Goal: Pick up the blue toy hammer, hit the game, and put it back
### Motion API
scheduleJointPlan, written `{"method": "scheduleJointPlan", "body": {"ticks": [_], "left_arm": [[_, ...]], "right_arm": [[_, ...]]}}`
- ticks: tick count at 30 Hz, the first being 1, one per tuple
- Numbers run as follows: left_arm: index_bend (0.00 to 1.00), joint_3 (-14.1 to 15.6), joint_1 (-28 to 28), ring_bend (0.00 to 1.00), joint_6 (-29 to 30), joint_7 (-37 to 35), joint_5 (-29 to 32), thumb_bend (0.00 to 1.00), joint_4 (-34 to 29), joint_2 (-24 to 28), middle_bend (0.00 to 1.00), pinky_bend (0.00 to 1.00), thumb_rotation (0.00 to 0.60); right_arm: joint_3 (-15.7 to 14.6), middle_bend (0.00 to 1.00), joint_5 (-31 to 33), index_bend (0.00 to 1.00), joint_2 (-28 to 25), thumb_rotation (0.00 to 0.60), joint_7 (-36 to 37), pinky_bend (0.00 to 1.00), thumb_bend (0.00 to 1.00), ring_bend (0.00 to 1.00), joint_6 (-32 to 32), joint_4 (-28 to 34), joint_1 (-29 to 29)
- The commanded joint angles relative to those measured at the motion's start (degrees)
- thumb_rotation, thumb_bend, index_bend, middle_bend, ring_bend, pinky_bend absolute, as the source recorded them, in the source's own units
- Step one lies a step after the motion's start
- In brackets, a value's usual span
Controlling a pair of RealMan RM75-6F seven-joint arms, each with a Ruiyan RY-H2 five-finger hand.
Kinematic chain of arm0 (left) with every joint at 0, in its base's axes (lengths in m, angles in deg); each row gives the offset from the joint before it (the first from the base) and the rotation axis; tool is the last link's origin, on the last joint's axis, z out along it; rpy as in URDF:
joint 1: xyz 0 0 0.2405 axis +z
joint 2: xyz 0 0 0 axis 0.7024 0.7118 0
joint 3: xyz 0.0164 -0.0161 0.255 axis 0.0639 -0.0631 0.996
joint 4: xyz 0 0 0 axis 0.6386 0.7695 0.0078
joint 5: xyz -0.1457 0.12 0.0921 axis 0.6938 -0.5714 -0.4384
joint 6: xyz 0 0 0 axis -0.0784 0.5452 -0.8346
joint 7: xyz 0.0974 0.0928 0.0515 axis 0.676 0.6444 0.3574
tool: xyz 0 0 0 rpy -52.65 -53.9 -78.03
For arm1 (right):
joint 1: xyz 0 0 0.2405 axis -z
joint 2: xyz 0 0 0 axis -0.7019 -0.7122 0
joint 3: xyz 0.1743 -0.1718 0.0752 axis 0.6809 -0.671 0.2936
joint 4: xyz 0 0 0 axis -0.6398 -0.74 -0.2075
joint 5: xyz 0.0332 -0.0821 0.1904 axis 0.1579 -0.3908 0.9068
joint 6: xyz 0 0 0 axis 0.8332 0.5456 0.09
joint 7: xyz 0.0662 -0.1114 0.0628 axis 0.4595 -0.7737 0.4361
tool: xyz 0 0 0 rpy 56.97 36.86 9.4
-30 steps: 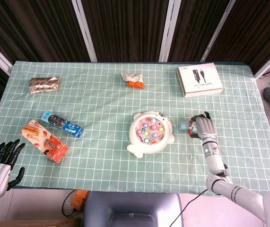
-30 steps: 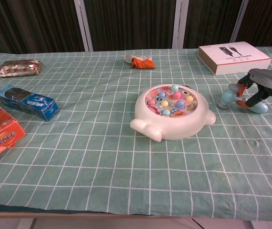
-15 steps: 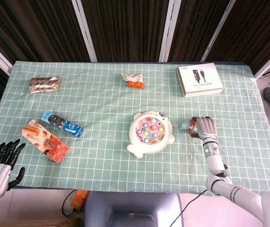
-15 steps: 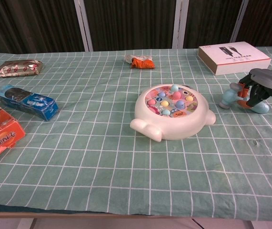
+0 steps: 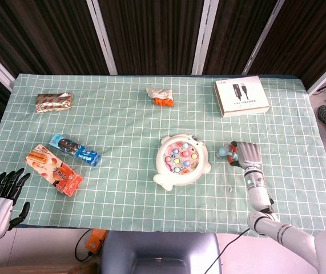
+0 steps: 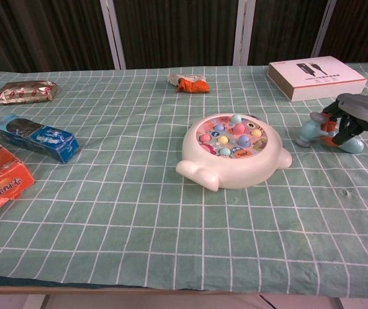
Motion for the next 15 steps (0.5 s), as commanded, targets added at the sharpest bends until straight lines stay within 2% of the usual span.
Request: {"method": "scheduleJointPlan", "body": {"ticks": [1,15], "left_arm": [[0.01,0.0,0.0,0.0,0.0,0.0,0.0,0.46,0.0,0.0,0.0,0.01,0.6],[0.01,0.0,0.0,0.0,-0.1,0.2,0.1,0.47,-0.1,0.0,0.0,0.01,0.6]], "right_arm": [[0.0,0.62,0.0,0.91,0.1,0.6,0.0,0.55,0.56,0.55,0.1,-0.1,0.0],[0.7,0.65,-0.2,0.94,0.8,0.6,0.8,0.65,0.6,0.6,0.5,-0.7,0.0]]}}
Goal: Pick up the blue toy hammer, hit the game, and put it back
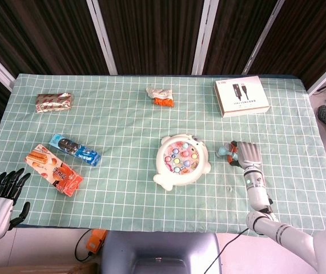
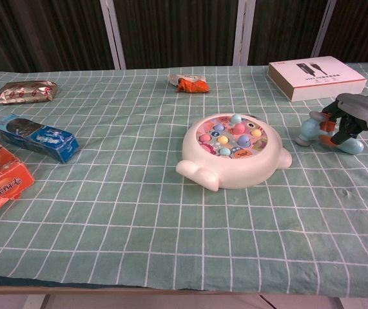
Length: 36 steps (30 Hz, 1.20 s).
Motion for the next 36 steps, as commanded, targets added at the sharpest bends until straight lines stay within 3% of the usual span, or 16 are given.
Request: {"method": "scheduleJointPlan", "body": {"ticks": [1,20,26,34,36], "left_arm": [[0.01,0.0,0.0,0.0,0.0,0.0,0.0,0.47,0.0,0.0,0.0,0.01,0.6],[0.01,0.0,0.1,0.0,0.1,0.1,-0.1,0.48,-0.1,0.0,0.0,0.01,0.6],[0.01,0.1,0.1,0.0,0.2,0.0,-0.3,0.48,0.0,0.0,0.0,0.01,0.6],[0.01,0.1,0.1,0.0,0.4,-0.1,-0.4,0.48,0.0,0.0,0.0,0.01,0.6],[0.01,0.1,0.1,0.0,0.4,-0.1,-0.4,0.48,0.0,0.0,0.0,0.01,0.6]], "right_arm": [[0.0,0.65,-0.3,0.94,0.0,0.6,0.4,0.66,0.61,0.61,-0.1,-0.2,0.0],[1.9,0.66,-0.6,0.94,-1.9,0.6,2.8,0.68,0.62,0.62,0.2,1.4,0.2],[3.5,0.66,-0.3,0.94,-6.1,0.6,1.9,0.68,0.63,0.62,2.7,9.2,0.5],[5.2,0.66,1.2,0.94,-13.6,0.6,-1.4,0.68,0.64,0.62,4.5,24.5,0.1],[5.1,0.66,1.3,0.94,-14.1,0.6,-2.0,0.68,0.64,0.62,4.8,25.6,0.0]]}}
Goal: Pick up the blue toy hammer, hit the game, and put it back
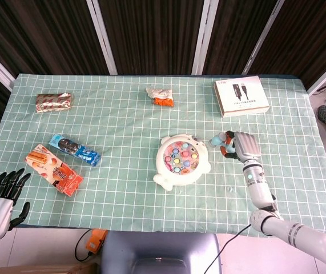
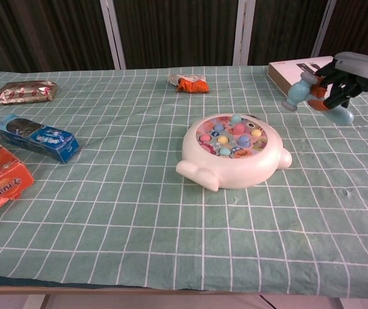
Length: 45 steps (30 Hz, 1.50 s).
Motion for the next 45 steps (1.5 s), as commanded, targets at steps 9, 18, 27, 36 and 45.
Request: {"method": "scheduleJointPlan", "body": {"ticks": [9,18,27,36,45], "left_arm": [[0.01,0.0,0.1,0.0,0.2,0.0,-0.1,0.48,0.0,0.1,0.0,0.01,0.6],[0.01,0.0,0.4,0.0,0.8,-0.7,-0.1,0.48,0.1,0.4,0.0,0.01,0.6],[0.01,-0.1,0.4,0.0,0.6,-0.7,0.0,0.48,0.1,0.4,0.0,0.01,0.6],[0.01,-0.1,0.2,0.0,0.3,-0.5,0.1,0.48,0.0,0.3,0.0,0.01,0.6],[0.01,-0.1,0.3,0.0,0.4,-0.7,0.1,0.48,0.1,0.4,0.0,0.01,0.6]], "right_arm": [[-3.7,0.66,1.7,0.94,-7.8,0.6,-21.5,0.68,0.64,0.62,3.0,22.4,-6.9],[-8.1,0.66,12.5,0.94,-5.1,0.6,-40.0,0.68,0.64,0.62,9.3,27.7,-14.8],[-8.5,0.66,21.2,0.94,-5.8,0.6,-44.7,0.68,0.64,0.62,11.7,29.4,-19.2],[-11.1,0.66,20.2,0.94,-5.5,0.6,-47.5,0.68,0.64,0.62,15.9,27.3,-21.1],[-13.3,0.66,19.0,0.94,-2.7,0.6,-49.9,0.67,0.64,0.62,17.6,24.2,-22.3]]}}
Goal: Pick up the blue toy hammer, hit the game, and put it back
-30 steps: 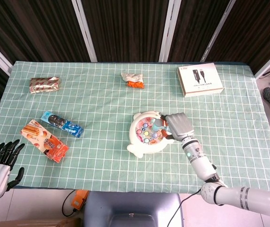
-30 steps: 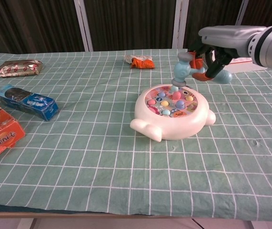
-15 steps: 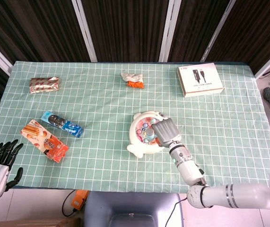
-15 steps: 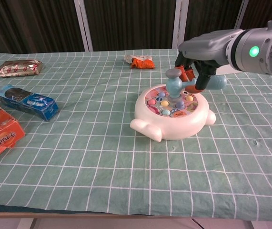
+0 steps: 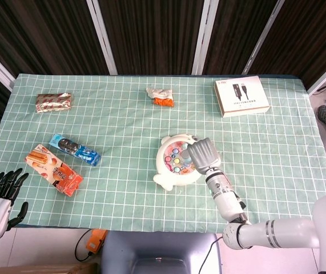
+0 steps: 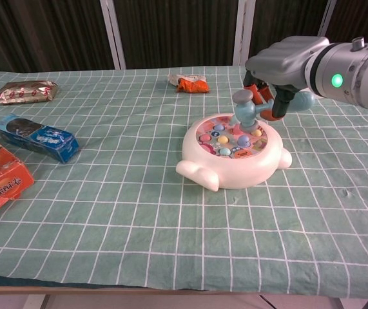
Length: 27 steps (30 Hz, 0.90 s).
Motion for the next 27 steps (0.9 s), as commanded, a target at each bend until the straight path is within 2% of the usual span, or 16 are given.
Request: {"method": "scheduleJointPlan", "body": {"ticks": [1,16,27], "left_arm": [[0.01,0.0,0.0,0.0,0.0,0.0,-0.1,0.48,0.0,0.0,0.0,0.01,0.6],[0.01,0.0,0.1,0.0,0.3,-0.4,-0.2,0.48,0.1,0.1,0.0,0.01,0.6],[0.01,0.0,0.2,0.0,0.7,-0.8,-0.4,0.48,0.2,0.2,0.0,0.01,0.6]], "right_arm": [[-0.3,0.66,-0.1,0.94,0.6,0.6,-0.3,0.67,0.64,0.62,0.3,-0.6,-0.2],[-2.0,0.66,1.6,0.94,3.6,0.6,-4.2,0.67,0.64,0.62,0.8,-3.8,-1.6],[-1.7,0.66,1.5,0.94,3.7,0.6,-4.0,0.67,0.64,0.62,1.6,-3.9,-1.6]]}}
